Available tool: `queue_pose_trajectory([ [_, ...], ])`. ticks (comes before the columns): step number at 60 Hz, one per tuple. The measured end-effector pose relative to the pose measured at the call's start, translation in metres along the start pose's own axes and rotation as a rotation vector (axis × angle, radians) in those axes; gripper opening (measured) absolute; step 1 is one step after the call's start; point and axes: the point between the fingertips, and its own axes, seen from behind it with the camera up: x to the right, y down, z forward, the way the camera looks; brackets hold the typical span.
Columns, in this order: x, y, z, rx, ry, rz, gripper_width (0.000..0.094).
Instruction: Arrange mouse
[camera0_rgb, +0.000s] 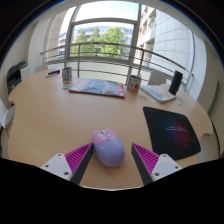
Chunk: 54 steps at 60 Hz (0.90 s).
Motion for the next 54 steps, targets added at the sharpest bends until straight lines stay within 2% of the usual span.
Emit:
queue_pose_trajectory([
  [7,0.003,-0.01,0.022,-0.011,-0.034,0.033,0.0821],
  [14,0.0,-0.013,0.029,-0.026,-0.063,0.097,0.064],
  [19,0.0,-0.014,0.03,-0.018,-0.054,0.089,0.062],
  [23,0.0,-0.014,0.03,-0.018,-0.057,0.097,0.0544],
  [29,-0.003,-0.016,0.03,-0.026,-0.095,0.1,0.0477],
  [33,-0.011,-0.026,0.024,-0.027,-0.145,0.113,0.0479],
  [37,-0.012,-0.059,0.006,0.042,-0.182,0.084,0.0477],
  [44,0.012,-0.151,-0.043,0.224,-0.232,0.106,0.0478],
  [50,0.075,-0.2,-0.059,0.331,-0.188,0.124,0.0478],
  [54,0.123,-0.205,-0.046,0.331,-0.13,0.134,0.0477],
])
